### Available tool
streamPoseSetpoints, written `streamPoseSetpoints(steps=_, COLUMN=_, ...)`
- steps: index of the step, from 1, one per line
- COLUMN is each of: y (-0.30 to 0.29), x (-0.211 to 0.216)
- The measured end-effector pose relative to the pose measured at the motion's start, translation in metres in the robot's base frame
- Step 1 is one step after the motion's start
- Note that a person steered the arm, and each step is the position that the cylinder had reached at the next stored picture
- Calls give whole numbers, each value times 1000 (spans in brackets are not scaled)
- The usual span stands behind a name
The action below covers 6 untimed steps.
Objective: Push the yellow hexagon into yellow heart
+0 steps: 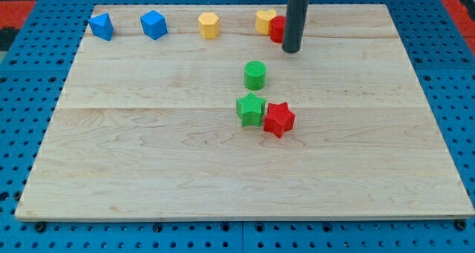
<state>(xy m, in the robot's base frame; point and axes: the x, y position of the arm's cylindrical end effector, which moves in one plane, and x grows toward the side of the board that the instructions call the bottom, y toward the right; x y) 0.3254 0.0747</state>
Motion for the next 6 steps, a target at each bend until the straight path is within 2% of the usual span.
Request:
streamPoseSetpoints(steps=2, y=-159, x=-40)
streamPoseSetpoints(steps=3, y=-202, x=-55)
streamPoseSetpoints(steps=4, y=-179, x=-74)
streamPoseSetpoints(steps=5, y=-91, x=-76)
streamPoseSetpoints(steps=6, y=-42, x=-66)
